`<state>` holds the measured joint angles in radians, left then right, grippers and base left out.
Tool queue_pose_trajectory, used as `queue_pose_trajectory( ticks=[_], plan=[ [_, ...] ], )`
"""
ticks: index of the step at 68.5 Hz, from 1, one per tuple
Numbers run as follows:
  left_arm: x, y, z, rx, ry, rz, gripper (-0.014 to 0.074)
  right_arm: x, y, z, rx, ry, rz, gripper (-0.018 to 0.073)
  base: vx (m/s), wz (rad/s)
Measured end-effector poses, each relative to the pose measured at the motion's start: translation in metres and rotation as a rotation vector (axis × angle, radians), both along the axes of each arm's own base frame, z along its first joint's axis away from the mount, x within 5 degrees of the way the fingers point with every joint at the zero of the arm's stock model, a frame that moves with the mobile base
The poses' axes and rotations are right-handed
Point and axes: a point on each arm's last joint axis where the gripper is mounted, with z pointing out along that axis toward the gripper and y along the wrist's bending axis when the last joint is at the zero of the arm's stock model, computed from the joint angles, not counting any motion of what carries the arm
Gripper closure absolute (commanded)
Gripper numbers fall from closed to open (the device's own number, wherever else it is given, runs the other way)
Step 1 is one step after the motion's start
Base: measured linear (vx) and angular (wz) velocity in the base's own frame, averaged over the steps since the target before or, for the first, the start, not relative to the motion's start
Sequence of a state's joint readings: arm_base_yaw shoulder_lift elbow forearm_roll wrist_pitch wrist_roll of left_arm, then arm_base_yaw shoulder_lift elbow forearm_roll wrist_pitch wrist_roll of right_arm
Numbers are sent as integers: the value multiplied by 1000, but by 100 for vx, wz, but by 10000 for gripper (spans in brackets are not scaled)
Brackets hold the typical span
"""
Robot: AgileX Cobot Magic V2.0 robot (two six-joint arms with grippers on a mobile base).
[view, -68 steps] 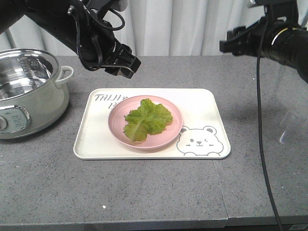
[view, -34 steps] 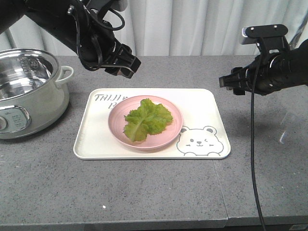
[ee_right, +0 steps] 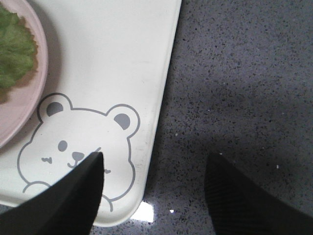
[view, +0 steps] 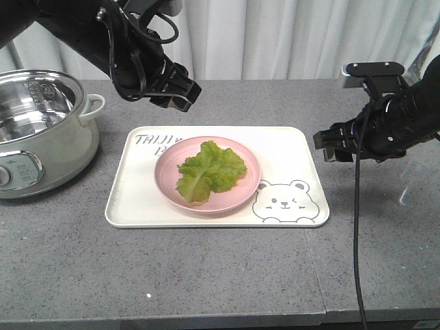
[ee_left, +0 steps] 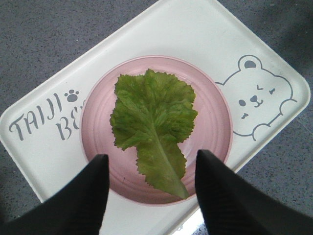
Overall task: Transfer vegetables to tray and serve
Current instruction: 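Lower the right gripper to the tray edge nearest it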
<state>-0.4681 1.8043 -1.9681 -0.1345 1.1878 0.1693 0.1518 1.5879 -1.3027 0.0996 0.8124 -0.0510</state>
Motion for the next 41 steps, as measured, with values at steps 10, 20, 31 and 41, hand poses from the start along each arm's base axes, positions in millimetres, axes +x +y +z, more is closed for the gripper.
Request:
queue_pose_trajectory(
  ticks=[10, 20, 31, 41],
  plan=[
    [0, 0, 0, 0, 0, 0, 220, 0, 0, 0, -5, 5, 2, 115, 0, 0],
    [0, 0, 0, 0, 0, 0, 220, 0, 0, 0, -8, 3, 3, 115, 0, 0],
    [0, 0, 0, 0, 0, 0, 220, 0, 0, 0, -9, 1, 5, 115, 0, 0],
    [-1, 0, -1, 5, 12, 0, 220, 0, 0, 0, -13, 0, 11, 115, 0, 0]
  ],
)
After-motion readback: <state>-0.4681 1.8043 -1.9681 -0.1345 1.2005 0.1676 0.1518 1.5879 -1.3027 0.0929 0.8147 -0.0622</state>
